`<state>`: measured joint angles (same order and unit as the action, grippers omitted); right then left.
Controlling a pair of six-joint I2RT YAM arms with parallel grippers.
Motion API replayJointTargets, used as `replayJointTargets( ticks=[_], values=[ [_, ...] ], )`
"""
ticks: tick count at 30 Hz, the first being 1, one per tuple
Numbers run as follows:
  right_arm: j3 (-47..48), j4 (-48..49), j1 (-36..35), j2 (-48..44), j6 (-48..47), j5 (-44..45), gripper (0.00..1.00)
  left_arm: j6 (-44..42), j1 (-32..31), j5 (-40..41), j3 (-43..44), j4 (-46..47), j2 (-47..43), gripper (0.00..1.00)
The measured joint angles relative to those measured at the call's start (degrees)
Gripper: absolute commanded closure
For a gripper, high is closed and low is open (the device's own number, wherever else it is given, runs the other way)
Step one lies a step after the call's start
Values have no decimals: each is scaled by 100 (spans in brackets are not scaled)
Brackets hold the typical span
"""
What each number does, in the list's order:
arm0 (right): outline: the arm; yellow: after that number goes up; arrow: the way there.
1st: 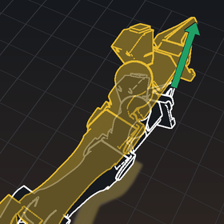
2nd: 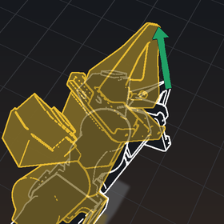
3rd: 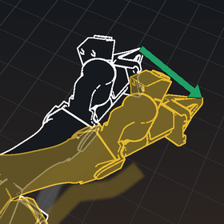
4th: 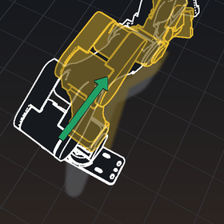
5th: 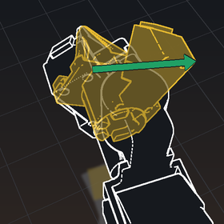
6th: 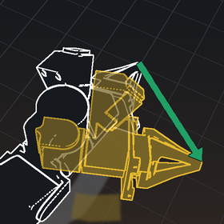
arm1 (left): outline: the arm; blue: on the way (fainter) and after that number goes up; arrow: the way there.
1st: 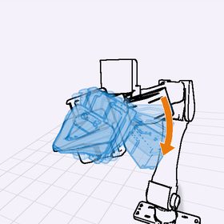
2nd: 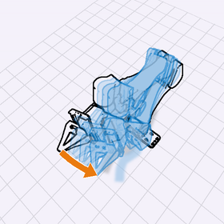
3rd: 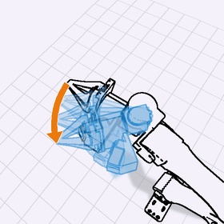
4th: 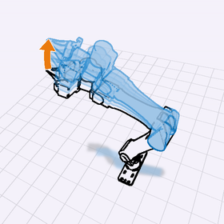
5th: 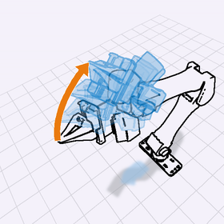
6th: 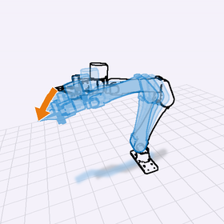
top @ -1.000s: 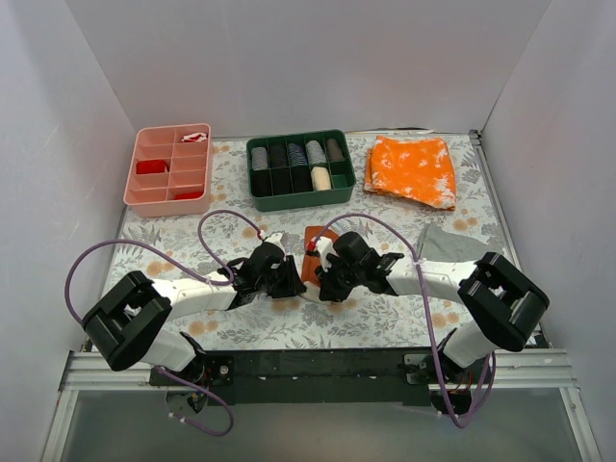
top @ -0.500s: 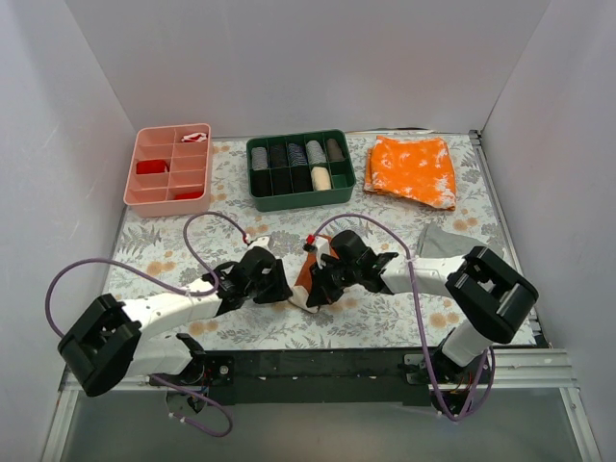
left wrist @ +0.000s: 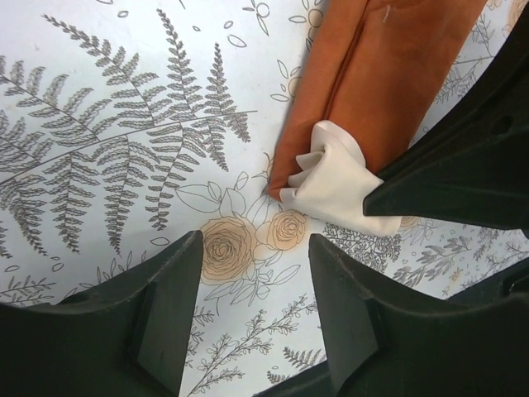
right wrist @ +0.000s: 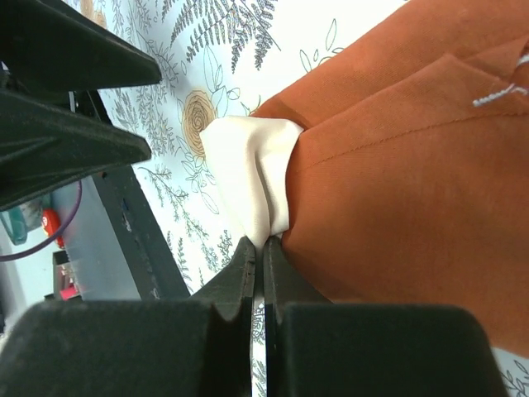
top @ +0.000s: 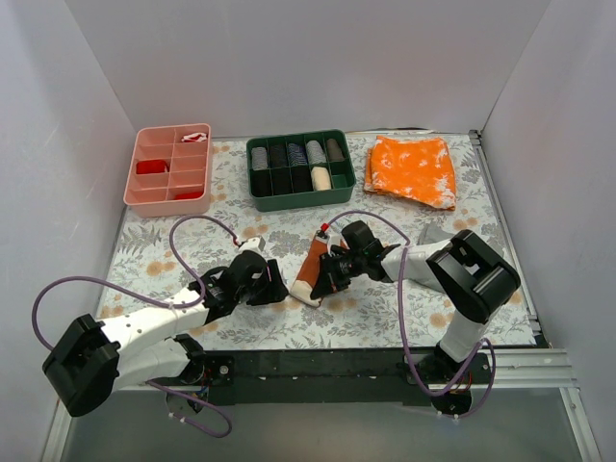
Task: Roll the underwear
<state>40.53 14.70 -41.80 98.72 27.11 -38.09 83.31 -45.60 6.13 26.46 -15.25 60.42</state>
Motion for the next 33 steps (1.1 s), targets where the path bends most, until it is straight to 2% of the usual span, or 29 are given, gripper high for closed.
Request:
replayJointTargets(
  ticks=[6,11,19,24,30,32,33],
  values=[
    [66,48,24,160,81,-96,99,-66,0,-256,-214,472,83,43],
    [142,50,59,278,118,-192,99,-129,0,-317,-223,922,533,43],
    [162,44,85,297,63,-254,99,-140,2,-400,-210,1838,1158,47],
    [162,46,94,297,4,-273,99,-98,42,-584,-299,2352,1386,62],
    [160,48,107,297,-28,-295,99,59,81,-778,-621,2872,1381,72],
    [149,57,116,297,-28,-306,98,94,87,-811,-688,2953,1364,79],
    [131,85,120,297,-31,-321,93,105,87,-828,-706,2970,1364,86]
  ],
)
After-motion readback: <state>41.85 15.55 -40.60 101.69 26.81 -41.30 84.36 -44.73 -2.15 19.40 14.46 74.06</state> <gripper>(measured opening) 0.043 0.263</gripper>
